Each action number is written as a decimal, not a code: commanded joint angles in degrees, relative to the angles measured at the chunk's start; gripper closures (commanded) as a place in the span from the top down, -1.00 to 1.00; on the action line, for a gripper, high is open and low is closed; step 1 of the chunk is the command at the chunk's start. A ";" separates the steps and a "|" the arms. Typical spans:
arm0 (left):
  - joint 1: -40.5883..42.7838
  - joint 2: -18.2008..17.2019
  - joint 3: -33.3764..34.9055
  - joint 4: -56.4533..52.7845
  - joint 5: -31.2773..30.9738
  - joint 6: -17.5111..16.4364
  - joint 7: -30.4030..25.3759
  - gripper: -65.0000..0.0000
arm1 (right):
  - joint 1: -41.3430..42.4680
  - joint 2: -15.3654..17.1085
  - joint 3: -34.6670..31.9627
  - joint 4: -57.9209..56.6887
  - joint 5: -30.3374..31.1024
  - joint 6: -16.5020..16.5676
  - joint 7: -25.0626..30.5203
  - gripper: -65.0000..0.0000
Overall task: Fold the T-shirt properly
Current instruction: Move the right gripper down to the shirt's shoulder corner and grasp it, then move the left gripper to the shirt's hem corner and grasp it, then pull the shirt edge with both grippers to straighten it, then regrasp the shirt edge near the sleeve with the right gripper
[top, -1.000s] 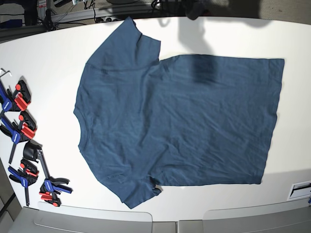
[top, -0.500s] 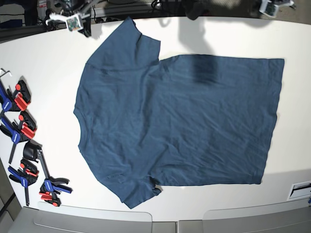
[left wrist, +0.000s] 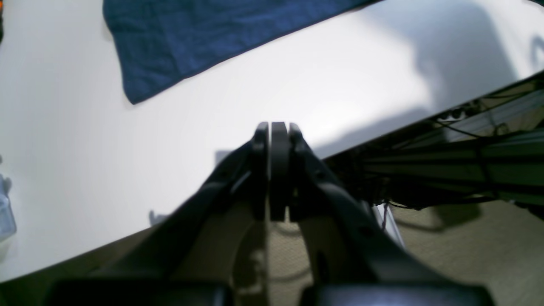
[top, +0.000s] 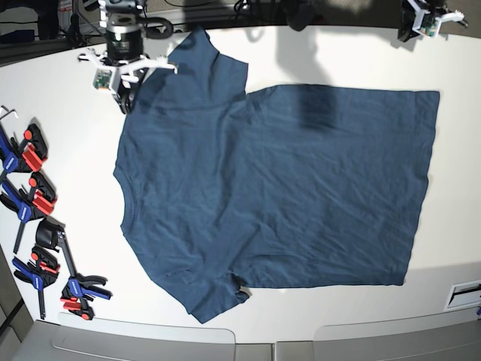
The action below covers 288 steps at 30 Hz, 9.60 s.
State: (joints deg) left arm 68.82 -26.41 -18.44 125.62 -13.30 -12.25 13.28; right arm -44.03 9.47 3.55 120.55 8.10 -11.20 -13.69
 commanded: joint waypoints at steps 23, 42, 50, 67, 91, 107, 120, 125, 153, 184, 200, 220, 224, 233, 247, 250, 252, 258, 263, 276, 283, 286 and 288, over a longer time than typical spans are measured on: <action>0.39 -0.26 -0.33 0.74 -0.22 0.11 -0.94 -1.00 | 14.93 -8.96 29.75 -22.40 52.87 27.71 -11.41 -1.00; 0.39 -0.26 -0.33 0.74 -0.22 0.11 1.68 -1.00 | 15.30 -7.72 33.20 -29.07 53.29 31.26 -14.71 -0.32; 0.39 -0.26 -0.33 0.74 -0.22 0.11 1.68 -1.00 | 15.47 -7.69 33.18 -29.07 50.58 31.23 -14.86 -0.02; 0.37 0.04 -0.33 0.74 -0.22 0.13 1.70 -1.00 | 19.45 -5.68 24.28 -29.29 43.06 28.96 -14.67 -0.02; 0.24 0.04 -0.33 0.74 -0.20 0.13 1.66 -1.00 | 19.58 -6.01 23.98 -31.47 38.60 24.63 -13.27 -0.03; -3.26 0.07 -0.33 0.74 6.62 0.26 -1.46 -0.67 | 19.54 -5.99 20.06 -32.24 36.11 24.70 -15.02 -1.00; -19.71 -0.63 -0.39 -2.89 4.81 0.26 11.91 -0.67 | 19.54 -5.99 20.04 -32.24 32.54 24.74 -15.50 -1.00; -29.05 -0.63 -1.16 -15.04 0.39 0.28 12.20 -0.45 | 19.54 -5.97 20.04 -32.24 32.48 24.74 -15.50 -1.00; -39.98 -2.14 -25.35 -51.08 -46.84 -13.09 29.73 -0.23 | 19.56 -5.99 20.04 -32.24 32.54 24.87 -15.06 -1.00; -47.84 1.44 -12.11 -51.08 -39.12 -13.09 33.42 -0.23 | 19.54 -5.99 20.04 -32.24 32.50 24.90 -15.17 -1.00; -47.71 0.68 -12.11 -51.08 -28.28 -13.07 29.16 -0.95 | 19.54 -5.97 20.04 -32.24 32.52 24.90 -15.17 -1.00; -41.44 0.50 -20.28 -50.86 -38.32 -18.18 29.99 -1.00 | 13.92 -3.67 22.21 -29.11 32.65 32.41 -20.26 -1.00; -38.88 0.50 -24.26 -50.86 -43.67 -21.07 33.03 -1.00 | 10.62 -2.05 24.63 -27.67 35.56 32.44 -21.59 -1.00; -32.52 0.48 -30.97 -50.86 -56.02 -26.91 39.60 -1.00 | 3.80 -1.88 32.94 -24.33 47.56 37.00 -28.44 -1.00; -33.31 0.52 -33.20 -45.90 -63.25 -27.69 42.45 -1.00 | 5.62 -1.88 37.24 -22.38 59.28 44.48 -32.63 -1.00; -35.89 0.39 -32.65 -45.05 -61.88 -27.65 42.40 -1.00 | 9.77 -1.86 36.61 -22.43 54.66 44.46 -31.47 -1.00; -37.86 0.33 -31.50 -45.07 -58.90 -27.67 41.92 -1.00 | 12.20 -1.86 34.97 -22.43 50.62 44.44 -29.27 -1.00; -41.79 0.33 -25.86 -45.07 -48.17 -27.65 34.49 -1.00 | 18.56 -1.86 24.87 -22.43 36.89 44.17 -23.67 -1.00; -44.50 -0.07 -24.90 -45.07 -44.65 -27.65 33.48 -1.00 | 22.14 -1.86 18.84 -22.43 25.40 39.15 -18.73 -1.00; -45.18 -3.43 -24.90 -45.07 -40.57 -24.17 27.08 -1.00 | 26.10 -1.90 17.79 -22.58 15.76 32.68 -14.75 -1.00; -45.18 -3.43 -24.90 -45.07 -40.74 -24.17 26.91 -1.00 | 26.10 -2.05 17.79 -22.58 13.00 29.22 -13.84 -1.00; -45.18 -3.43 -24.90 -45.07 -40.72 -24.20 25.83 -1.00 | 26.10 -2.21 17.79 -22.60 13.05 28.72 -13.75 -1.00; -45.33 -3.43 -24.90 -45.07 -40.74 -24.20 25.42 -1.00 | 26.10 -2.23 17.79 -22.60 13.05 28.74 -13.73 -1.00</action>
State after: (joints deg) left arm 23.62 -28.45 -42.81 79.81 -52.88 -36.23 40.27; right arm -18.26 6.68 21.10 97.12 20.97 17.76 -29.41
